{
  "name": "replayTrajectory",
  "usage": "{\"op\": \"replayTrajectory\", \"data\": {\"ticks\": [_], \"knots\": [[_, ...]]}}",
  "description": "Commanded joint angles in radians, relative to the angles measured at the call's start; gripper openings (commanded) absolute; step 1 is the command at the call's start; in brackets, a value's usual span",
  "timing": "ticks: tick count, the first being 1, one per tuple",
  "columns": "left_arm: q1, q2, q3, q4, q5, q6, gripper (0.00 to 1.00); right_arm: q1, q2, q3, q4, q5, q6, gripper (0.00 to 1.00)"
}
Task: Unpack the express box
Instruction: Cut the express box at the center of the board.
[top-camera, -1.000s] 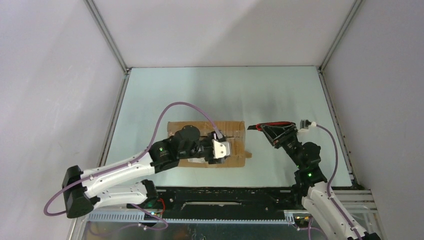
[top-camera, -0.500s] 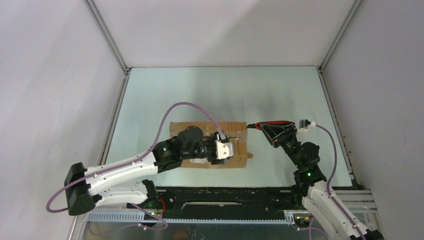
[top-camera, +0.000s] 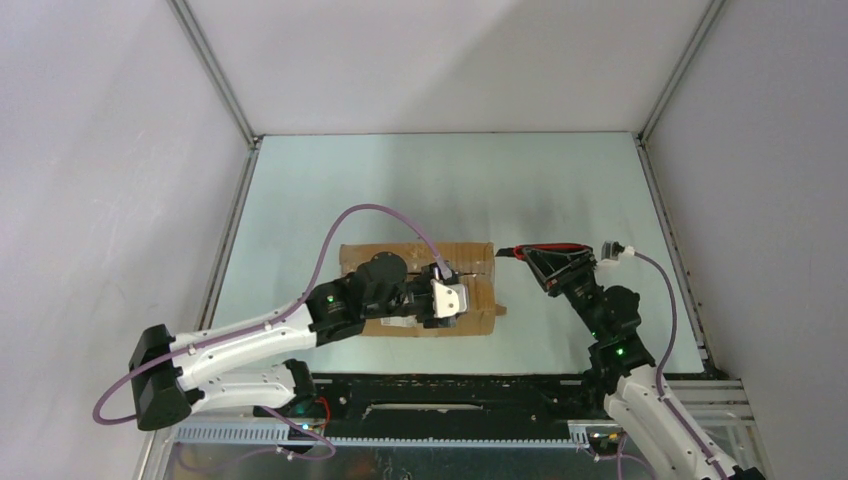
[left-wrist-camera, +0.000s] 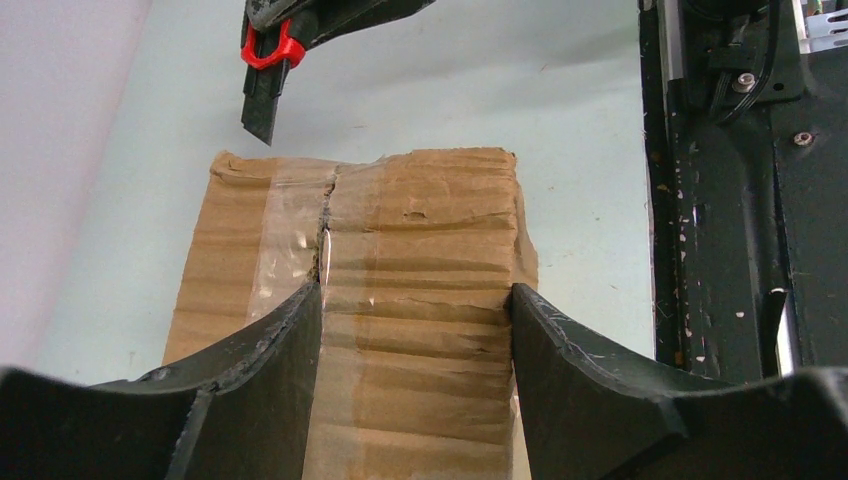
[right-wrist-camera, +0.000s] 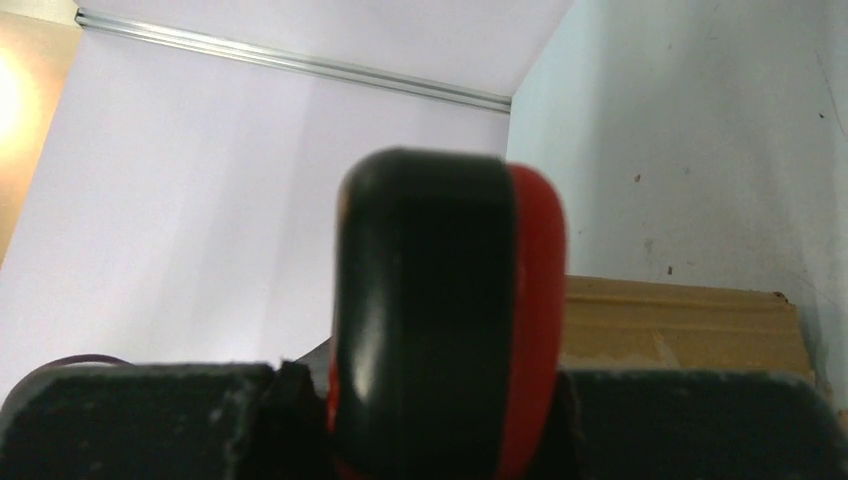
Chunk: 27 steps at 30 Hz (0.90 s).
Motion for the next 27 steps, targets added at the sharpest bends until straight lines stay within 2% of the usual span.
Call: {"op": "replayTrajectory", "data": {"ticks": [1, 5, 12, 27], "knots": [[-0.009, 0.005, -0.002, 0.054, -0.013, 0.018, 0.26, 0.010, 0.007, 0.025, 0.031, 0.012, -0.004, 0.00], [-0.009, 0.004, -0.005, 0.060, -0.017, 0.017, 0.25, 0.017, -0.028, 0.031, -0.038, 0.045, -0.017, 0.00], [-0.010, 0.012, 0.001, 0.062, -0.015, 0.020, 0.24, 0.028, 0.027, 0.032, 0.045, 0.007, 0.000, 0.00], [-0.012, 0.031, 0.004, 0.071, -0.017, 0.023, 0.23, 0.043, -0.059, 0.036, -0.006, 0.010, 0.016, 0.00]]}}
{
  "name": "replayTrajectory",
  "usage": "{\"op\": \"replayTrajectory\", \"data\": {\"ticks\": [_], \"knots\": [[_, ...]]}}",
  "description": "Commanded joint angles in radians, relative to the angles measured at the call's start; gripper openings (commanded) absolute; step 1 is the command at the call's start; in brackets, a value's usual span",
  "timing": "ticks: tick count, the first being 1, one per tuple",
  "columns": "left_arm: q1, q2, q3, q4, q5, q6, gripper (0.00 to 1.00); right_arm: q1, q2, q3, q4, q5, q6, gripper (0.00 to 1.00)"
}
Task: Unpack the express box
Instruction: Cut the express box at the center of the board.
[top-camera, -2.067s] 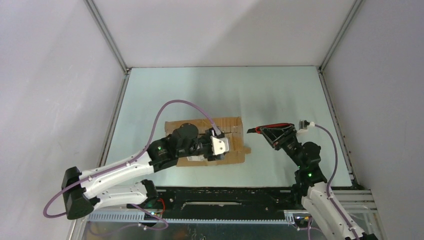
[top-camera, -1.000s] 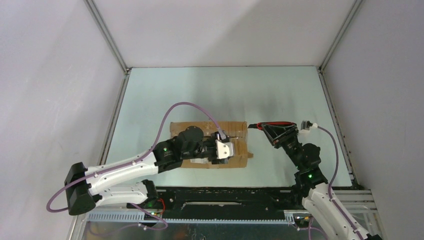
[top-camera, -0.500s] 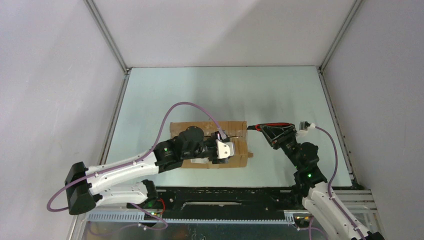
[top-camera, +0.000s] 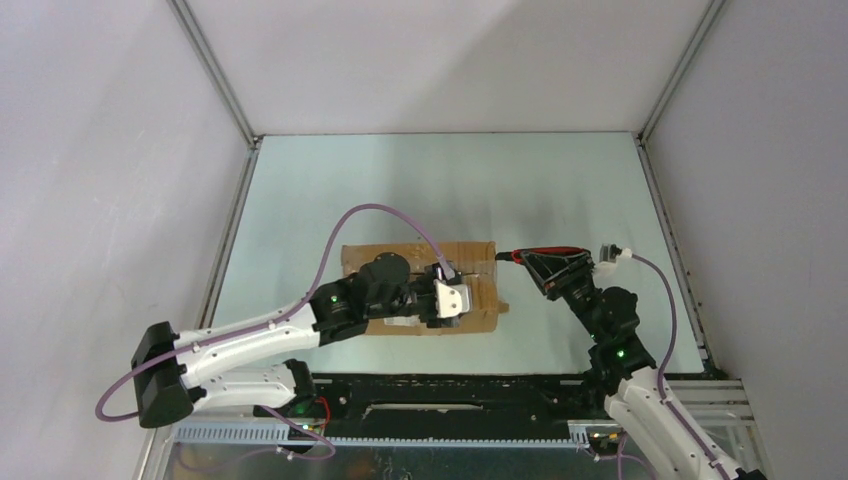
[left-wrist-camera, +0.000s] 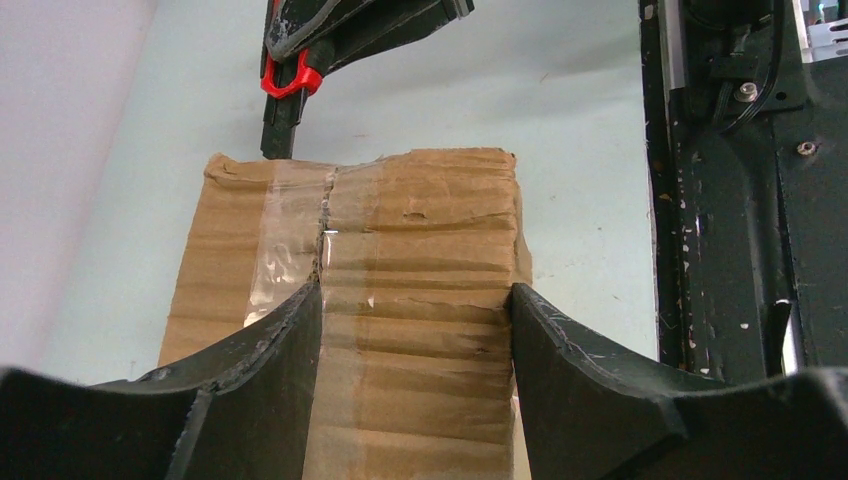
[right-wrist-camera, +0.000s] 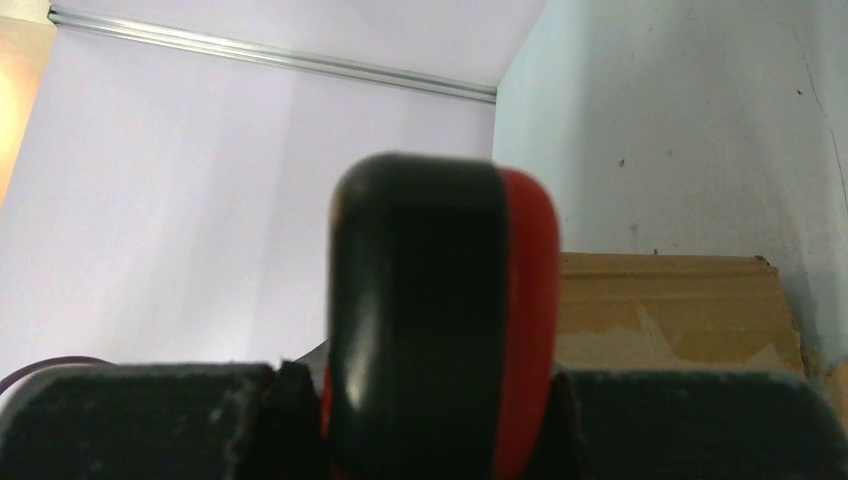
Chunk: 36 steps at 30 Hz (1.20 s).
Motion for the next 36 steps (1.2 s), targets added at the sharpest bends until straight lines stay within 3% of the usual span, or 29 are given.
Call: {"op": "replayTrajectory", "data": {"ticks": [1, 27, 36], "knots": [[-0.007, 0.012, 0.006, 0.042, -0.011, 0.025, 0.22, 0.011, -0.033, 0.037, 0.051, -0.013, 0.015, 0.00], [-0.010, 0.013, -0.007, 0.057, -0.019, 0.022, 0.20, -0.013, -0.085, 0.025, -0.053, 0.048, -0.012, 0.00], [-0.010, 0.014, -0.011, 0.077, -0.023, 0.020, 0.20, -0.027, -0.090, 0.034, -0.062, 0.004, -0.018, 0.00]]}}
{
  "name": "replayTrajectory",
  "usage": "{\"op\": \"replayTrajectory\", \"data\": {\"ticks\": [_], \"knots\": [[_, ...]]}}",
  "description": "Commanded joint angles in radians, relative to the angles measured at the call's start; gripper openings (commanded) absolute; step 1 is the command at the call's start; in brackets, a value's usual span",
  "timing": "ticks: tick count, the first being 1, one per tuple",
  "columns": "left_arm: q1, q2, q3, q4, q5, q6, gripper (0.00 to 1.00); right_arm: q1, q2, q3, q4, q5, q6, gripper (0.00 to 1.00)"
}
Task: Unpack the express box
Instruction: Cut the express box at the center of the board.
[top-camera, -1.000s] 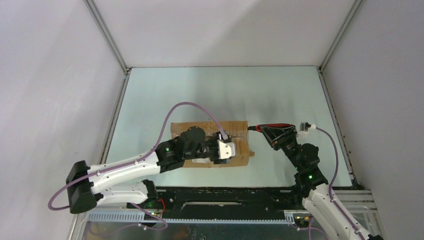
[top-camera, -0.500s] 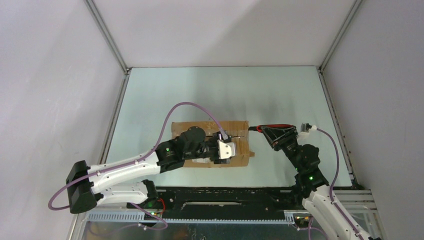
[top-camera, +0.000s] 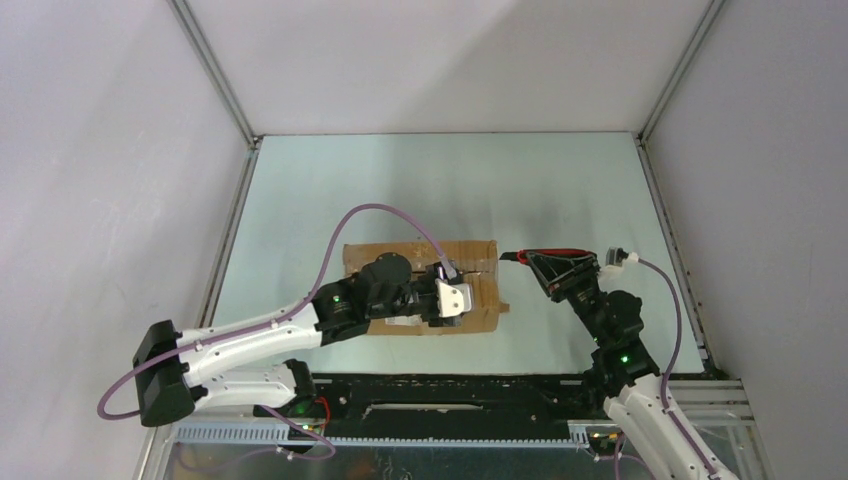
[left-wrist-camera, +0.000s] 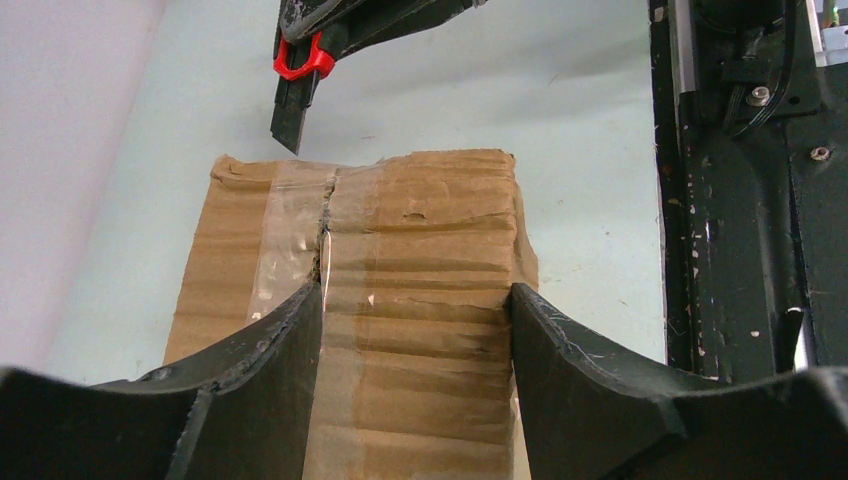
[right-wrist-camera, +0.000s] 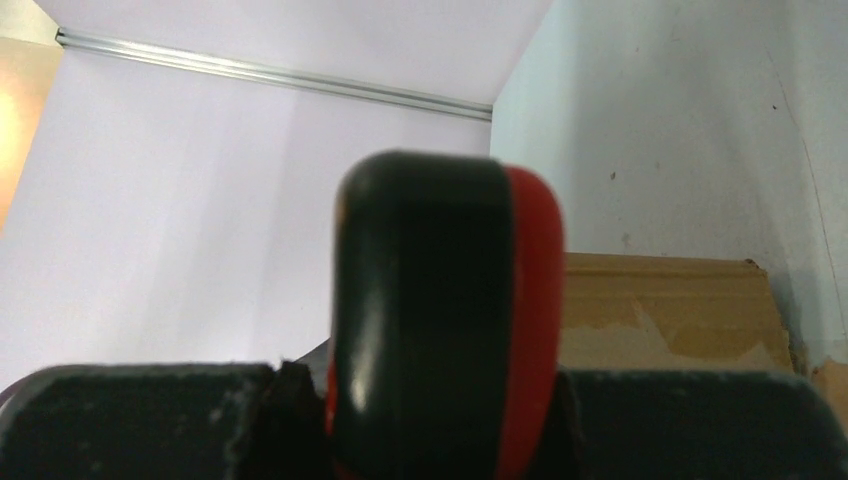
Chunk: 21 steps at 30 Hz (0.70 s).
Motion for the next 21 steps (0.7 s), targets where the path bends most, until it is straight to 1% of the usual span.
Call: {"op": "replayTrajectory", "data": {"ticks": [1, 9, 13, 18, 21], "knots": [[-0.005, 0.002, -0.011, 0.058, -0.012, 0.019, 0.20, -0.003, -0.002, 0.035, 0.037, -0.026, -0.012, 0.00], [-0.005, 0.009, -0.010, 0.059, -0.012, 0.017, 0.19, 0.009, 0.005, 0.030, 0.072, -0.040, 0.003, 0.00], [-0.005, 0.011, -0.010, 0.061, -0.015, 0.018, 0.19, 0.016, -0.019, 0.028, 0.045, -0.034, 0.003, 0.00], [-0.005, 0.019, -0.008, 0.066, -0.011, 0.024, 0.19, 0.034, 0.005, 0.024, 0.091, -0.079, 0.012, 0.00], [-0.005, 0.023, -0.006, 0.068, -0.008, 0.032, 0.18, 0.049, -0.001, 0.020, 0.087, -0.092, 0.018, 0.00]]}}
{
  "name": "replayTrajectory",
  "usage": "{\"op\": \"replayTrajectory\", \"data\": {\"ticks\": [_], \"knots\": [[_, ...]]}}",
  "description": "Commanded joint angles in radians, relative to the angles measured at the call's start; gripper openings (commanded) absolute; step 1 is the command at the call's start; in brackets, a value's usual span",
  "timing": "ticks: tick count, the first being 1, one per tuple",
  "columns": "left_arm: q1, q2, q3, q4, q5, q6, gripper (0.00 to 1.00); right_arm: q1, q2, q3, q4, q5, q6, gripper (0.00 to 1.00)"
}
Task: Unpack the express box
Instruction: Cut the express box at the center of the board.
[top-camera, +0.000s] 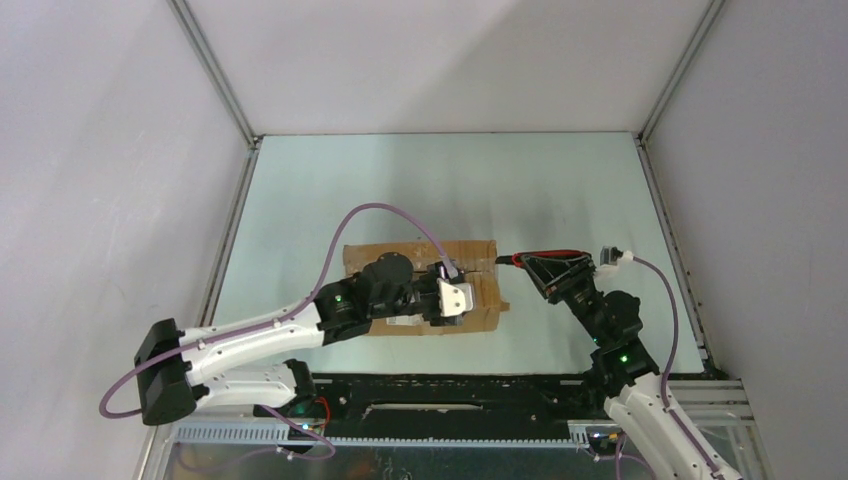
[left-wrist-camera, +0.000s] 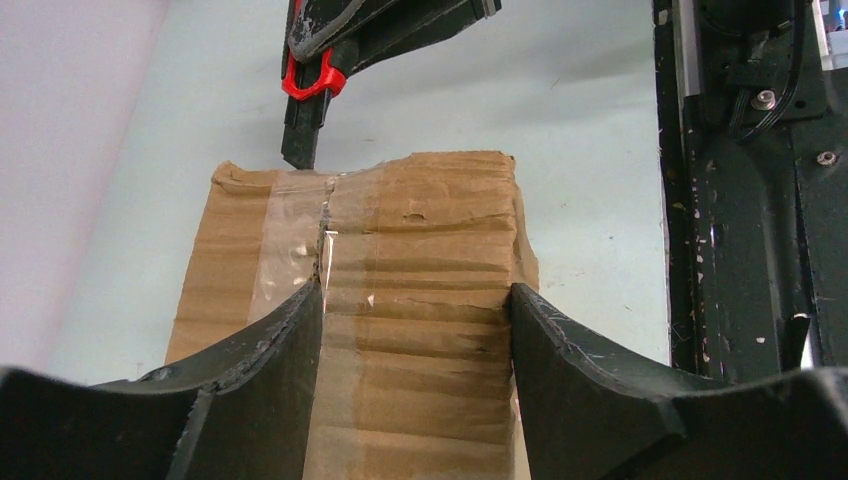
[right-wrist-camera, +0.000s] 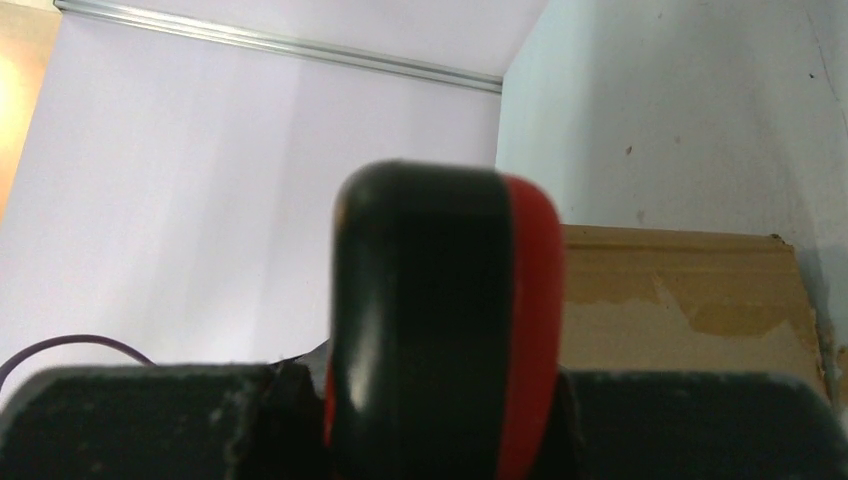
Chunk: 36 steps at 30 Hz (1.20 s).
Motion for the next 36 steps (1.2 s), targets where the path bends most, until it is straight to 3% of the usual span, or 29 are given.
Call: {"op": "replayTrajectory", "data": {"ticks": [1, 16, 27, 36], "knots": [[-0.005, 0.014, -0.008, 0.057, -0.002, 0.036, 0.18, 0.028, -0.014, 0.022, 0.052, -0.060, 0.017, 0.00], [-0.005, 0.046, 0.008, 0.065, 0.013, 0.067, 0.17, 0.071, -0.024, 0.003, 0.018, -0.119, 0.009, 0.00], [-0.005, -0.025, -0.054, 0.072, -0.025, 0.037, 0.17, -0.124, -0.136, 0.006, -0.155, -0.191, 0.001, 0.00], [-0.005, -0.018, -0.055, 0.079, -0.016, 0.037, 0.17, -0.135, -0.127, 0.011, -0.125, -0.206, 0.019, 0.00]]}}
